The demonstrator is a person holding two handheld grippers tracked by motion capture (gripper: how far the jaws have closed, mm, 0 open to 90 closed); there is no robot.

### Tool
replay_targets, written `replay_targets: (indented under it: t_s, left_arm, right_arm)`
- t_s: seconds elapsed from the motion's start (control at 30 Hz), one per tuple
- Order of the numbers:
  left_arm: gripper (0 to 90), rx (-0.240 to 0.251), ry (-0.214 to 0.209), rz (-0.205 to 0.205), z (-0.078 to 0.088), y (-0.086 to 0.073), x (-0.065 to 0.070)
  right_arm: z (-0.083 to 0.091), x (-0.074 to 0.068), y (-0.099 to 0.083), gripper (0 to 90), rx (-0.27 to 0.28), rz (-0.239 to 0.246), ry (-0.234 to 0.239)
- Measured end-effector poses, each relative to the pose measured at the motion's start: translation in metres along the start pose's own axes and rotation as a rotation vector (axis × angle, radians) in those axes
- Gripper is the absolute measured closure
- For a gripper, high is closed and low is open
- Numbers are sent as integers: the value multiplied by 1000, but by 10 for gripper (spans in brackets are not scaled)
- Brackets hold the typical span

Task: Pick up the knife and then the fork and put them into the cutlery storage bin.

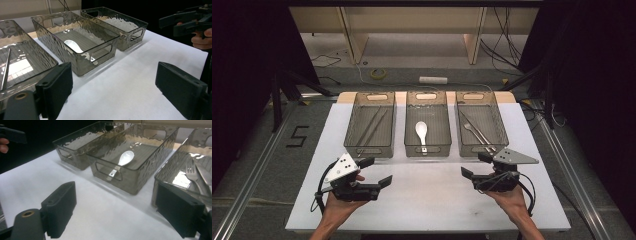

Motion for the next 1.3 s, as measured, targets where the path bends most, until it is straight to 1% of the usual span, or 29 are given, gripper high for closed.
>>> replay_targets:
  t_s: [0.03, 0.1, 0.2, 0.27, 0.57, 0.7, 0.87, 1.3]
  left_arm:
    - [140, 1, -1, 0, 0, 0, 0]
    - [140, 2, -1, 2, 0, 0, 0]
    - [140, 1, -3, 2, 0, 0, 0]
    - [140, 1, -6, 4, 0, 0, 0]
    - [140, 0, -13, 5, 0, 0, 1]
    - [140, -5, -18, 8, 0, -1, 1]
    - [140, -12, -20, 6, -1, -1, 1]
    - [140, -12, -21, 6, -1, -1, 1]
  right_arm:
    - [1, -1, -1, 169, 0, -4, 3]
    - [4, -3, -3, 157, 14, 8, -2]
    - [10, -5, -4, 148, 39, 3, -5]
    - [12, -5, -6, 137, 45, -1, -10]
    - [13, -8, -19, 137, 27, -2, -19]
    - [15, -8, -23, 137, 43, -6, -32]
    - [19, -9, -26, 139, 56, -7, -33]
    - [20, -9, -29, 145, 46, -8, -38]
Point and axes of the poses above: each handheld gripper's, and its own axes: z roughly backward along the jaws, y roughly out of its top, x roughly to its right, the point moved 4 cm from there along -z, roughly forward along the jaws, and after that the axes turned 3 degrees about y, right-handed, at the moved point
